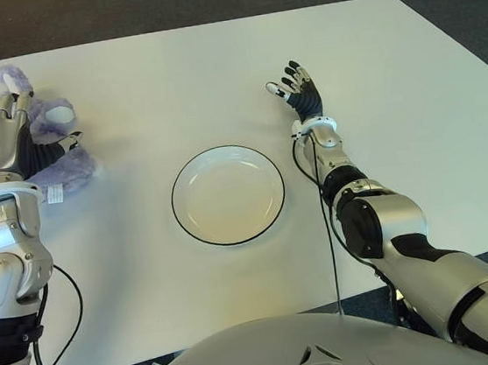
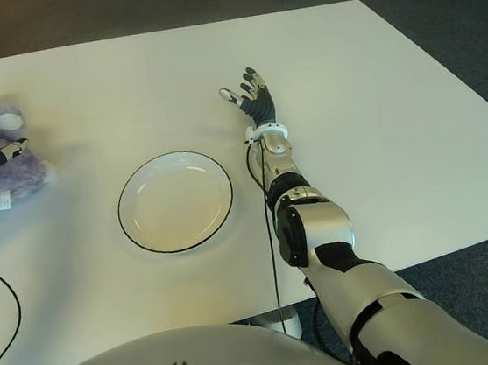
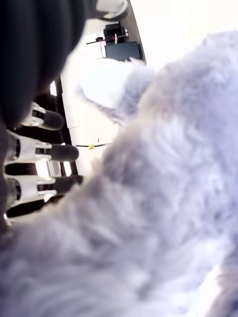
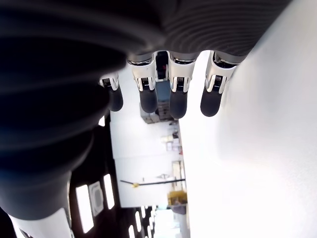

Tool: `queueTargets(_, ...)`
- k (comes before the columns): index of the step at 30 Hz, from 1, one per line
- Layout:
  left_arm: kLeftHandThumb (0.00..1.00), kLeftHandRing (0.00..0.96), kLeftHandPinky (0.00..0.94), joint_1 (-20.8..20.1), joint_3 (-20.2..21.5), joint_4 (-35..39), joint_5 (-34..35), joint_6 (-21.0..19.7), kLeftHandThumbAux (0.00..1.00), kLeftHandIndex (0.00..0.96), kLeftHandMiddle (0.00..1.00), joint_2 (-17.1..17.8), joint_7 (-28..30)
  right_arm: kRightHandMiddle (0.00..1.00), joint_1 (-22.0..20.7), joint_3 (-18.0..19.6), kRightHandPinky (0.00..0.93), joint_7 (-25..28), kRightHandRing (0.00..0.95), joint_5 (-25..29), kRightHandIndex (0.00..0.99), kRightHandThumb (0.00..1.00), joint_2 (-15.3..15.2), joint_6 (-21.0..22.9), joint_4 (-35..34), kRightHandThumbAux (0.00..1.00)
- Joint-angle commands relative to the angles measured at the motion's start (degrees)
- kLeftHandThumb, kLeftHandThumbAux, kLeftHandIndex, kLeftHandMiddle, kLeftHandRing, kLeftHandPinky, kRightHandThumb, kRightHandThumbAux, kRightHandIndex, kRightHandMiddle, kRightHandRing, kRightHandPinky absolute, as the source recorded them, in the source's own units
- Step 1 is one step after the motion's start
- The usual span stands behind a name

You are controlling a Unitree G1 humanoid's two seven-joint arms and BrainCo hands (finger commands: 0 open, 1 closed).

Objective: Put the doll into the plate.

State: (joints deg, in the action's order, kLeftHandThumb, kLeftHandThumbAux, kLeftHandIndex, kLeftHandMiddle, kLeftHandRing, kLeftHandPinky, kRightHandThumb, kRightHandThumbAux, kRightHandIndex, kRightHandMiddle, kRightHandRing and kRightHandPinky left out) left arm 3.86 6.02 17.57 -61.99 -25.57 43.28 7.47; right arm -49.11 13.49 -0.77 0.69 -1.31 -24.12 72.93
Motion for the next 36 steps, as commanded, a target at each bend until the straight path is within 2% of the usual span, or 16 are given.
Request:
queueTargets(1, 0.177, 0.174, 0.329, 1.39, 0.05, 0.39, -0.99, -1.16, 0.285, 0.051, 0.115, -1.26, 1.72, 0.091, 4.47, 0.10, 0.112, -0.34, 0.091, 0.04, 0.043, 0.079, 0.53, 4.11, 3.22, 0.753)
queueTargets(3, 0.192, 0.233, 0.424, 1.52, 0.06, 0.57, -1.05, -1.46, 0.289, 0.054, 0.134, -1.51, 1.74, 0.092, 4.45, 0.15, 0.115, -0.33, 0.092, 0.09, 0.044, 0.082, 0.54, 4.13, 3.22, 0.754)
queueTargets(7, 0.204, 0.268, 0.471, 1.81, 0.07, 0.82, -1.01, -1.88, 0.292, 0.055, 0.145, -1.83, 1.71, 0.092, 4.41, 0.22, 0.116, -0.34, 0.093, 0.14, 0.044, 0.084, 0.55, 4.20, 3.24, 0.754)
queueTargets(13, 0.238, 0.288, 0.431, 2.64, 0.33, 1.17, -0.74, -2.63, 0.297, 0.049, 0.148, -2.71, 1.58, 0.094, 4.32, 0.30, 0.113, -0.19, 0.093, 0.17, 0.045, 0.088, 0.46, 4.38, 3.30, 0.751)
queueTargets(18, 0.232, 0.255, 0.344, 3.12, 0.17, 0.90, -0.74, -2.72, 0.299, 0.038, 0.143, -2.53, 2.40, 0.091, 4.31, 0.39, 0.112, -0.07, 0.091, 0.21, 0.046, 0.094, 0.44, 4.38, 3.33, 0.749)
queueTargets(19, 0.226, 0.250, 0.350, 3.22, 0.11, 0.77, -0.74, -2.63, 0.298, 0.038, 0.145, -2.44, 2.53, 0.092, 4.31, 0.40, 0.113, -0.06, 0.092, 0.20, 0.046, 0.096, 0.44, 4.36, 3.33, 0.749)
queueTargets(20, 0.223, 0.268, 0.406, 3.43, 0.15, 0.48, -0.51, -2.47, 0.298, 0.038, 0.155, -2.46, 2.45, 0.093, 4.31, 0.45, 0.110, -0.03, 0.092, 0.23, 0.047, 0.096, 0.43, 4.36, 3.34, 0.748)
queueTargets(22, 0.223, 0.284, 0.457, 3.61, 0.20, 0.19, -0.27, -2.32, 0.299, 0.038, 0.164, -2.60, 2.30, 0.094, 4.33, 0.52, 0.106, 0.02, 0.092, 0.27, 0.047, 0.096, 0.41, 4.36, 3.36, 0.748)
queueTargets(27, 0.222, 0.298, 0.422, 3.83, 0.18, 0.17, 0.00, -2.57, 0.291, 0.041, 0.180, -2.84, 2.84, 0.094, 4.28, 0.65, 0.103, 0.14, 0.092, 0.31, 0.045, 0.088, 0.25, 4.49, 3.38, 0.748)
queueTargets(31, 0.219, 0.380, 0.505, 4.01, -0.04, 0.32, -0.23, -2.90, 0.282, 0.041, 0.240, -2.84, 3.86, 0.092, 4.21, 0.71, 0.099, 0.24, 0.091, 0.28, 0.040, 0.071, 0.09, 4.69, 3.41, 0.747)
queueTargets(36, 0.206, 0.408, 0.500, 4.35, -0.24, 0.54, -0.63, -3.14, 0.271, 0.029, 0.263, -2.66, 5.44, 0.090, 4.18, 0.74, 0.102, 0.33, 0.089, 0.24, 0.040, 0.068, -0.04, 4.71, 3.41, 0.746)
